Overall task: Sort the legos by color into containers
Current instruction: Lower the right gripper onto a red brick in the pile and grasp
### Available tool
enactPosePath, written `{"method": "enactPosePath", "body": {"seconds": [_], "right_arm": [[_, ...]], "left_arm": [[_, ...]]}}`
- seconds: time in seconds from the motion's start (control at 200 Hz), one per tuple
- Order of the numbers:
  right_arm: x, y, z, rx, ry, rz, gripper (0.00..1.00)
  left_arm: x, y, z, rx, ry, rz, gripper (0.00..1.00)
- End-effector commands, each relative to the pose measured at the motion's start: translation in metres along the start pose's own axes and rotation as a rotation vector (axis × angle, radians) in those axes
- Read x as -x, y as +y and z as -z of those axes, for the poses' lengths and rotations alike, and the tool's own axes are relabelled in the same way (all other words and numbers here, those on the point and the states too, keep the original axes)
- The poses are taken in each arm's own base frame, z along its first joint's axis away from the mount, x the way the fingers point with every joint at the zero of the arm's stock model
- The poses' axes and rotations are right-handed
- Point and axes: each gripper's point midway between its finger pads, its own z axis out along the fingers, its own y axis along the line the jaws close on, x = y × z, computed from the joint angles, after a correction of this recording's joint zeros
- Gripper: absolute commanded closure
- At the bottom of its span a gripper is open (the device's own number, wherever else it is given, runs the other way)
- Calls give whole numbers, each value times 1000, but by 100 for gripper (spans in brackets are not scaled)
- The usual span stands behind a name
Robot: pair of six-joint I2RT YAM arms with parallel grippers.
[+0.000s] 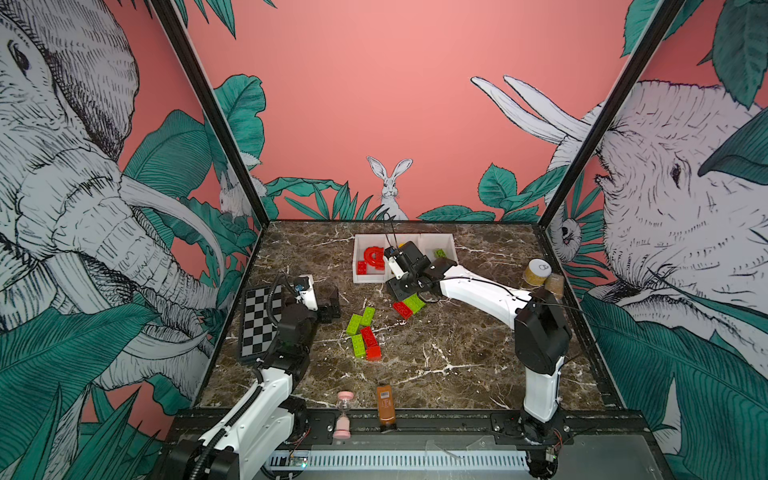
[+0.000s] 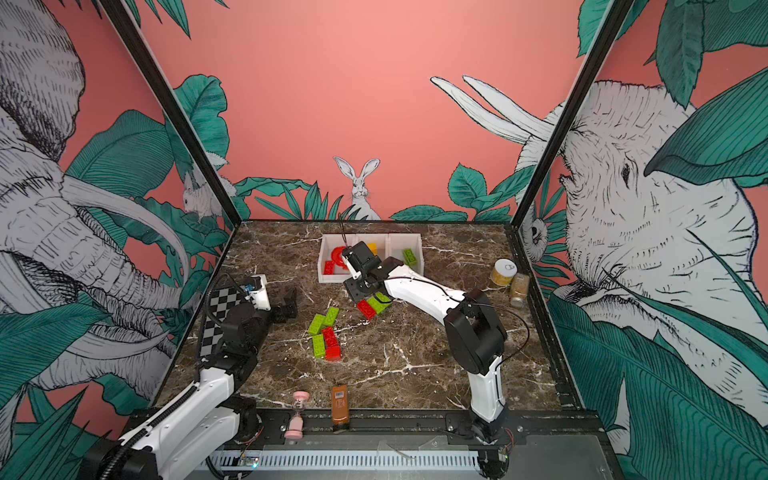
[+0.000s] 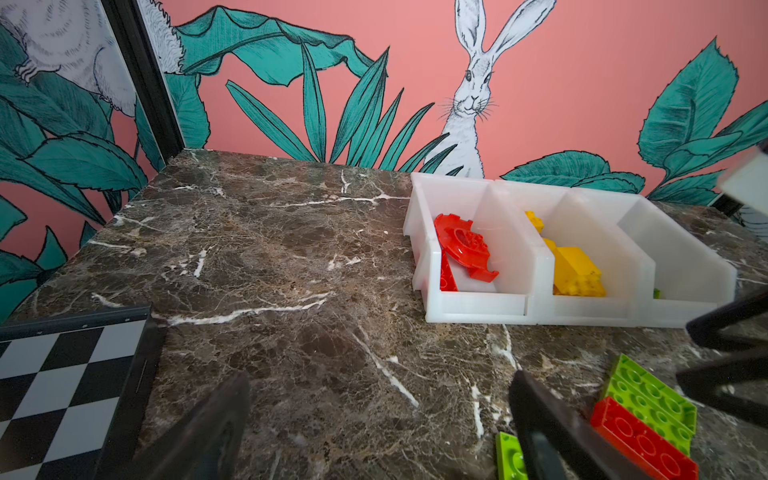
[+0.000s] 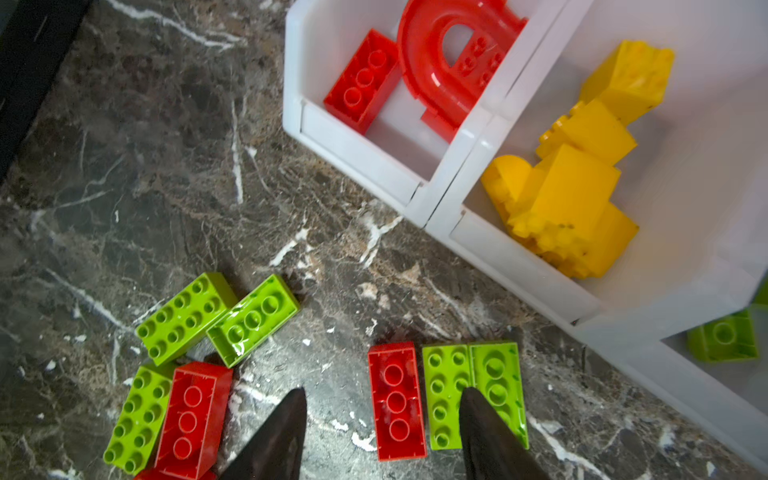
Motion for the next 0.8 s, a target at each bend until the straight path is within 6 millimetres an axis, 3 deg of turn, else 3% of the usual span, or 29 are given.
{"method": "enactPosePath", "body": {"seconds": [0.0,0.315,0.795], "right_arm": [[-29,2,-13,22,107,25,42],[-41,10,-38,66,146,21,42],[-71,27,-51,109,223,14,42]], "left_arm": [[-4,1,0,8,6,-13,2],[-1,2,2,11,-3,-11,2],[-1,1,2,7,-5,-5,2]]}}
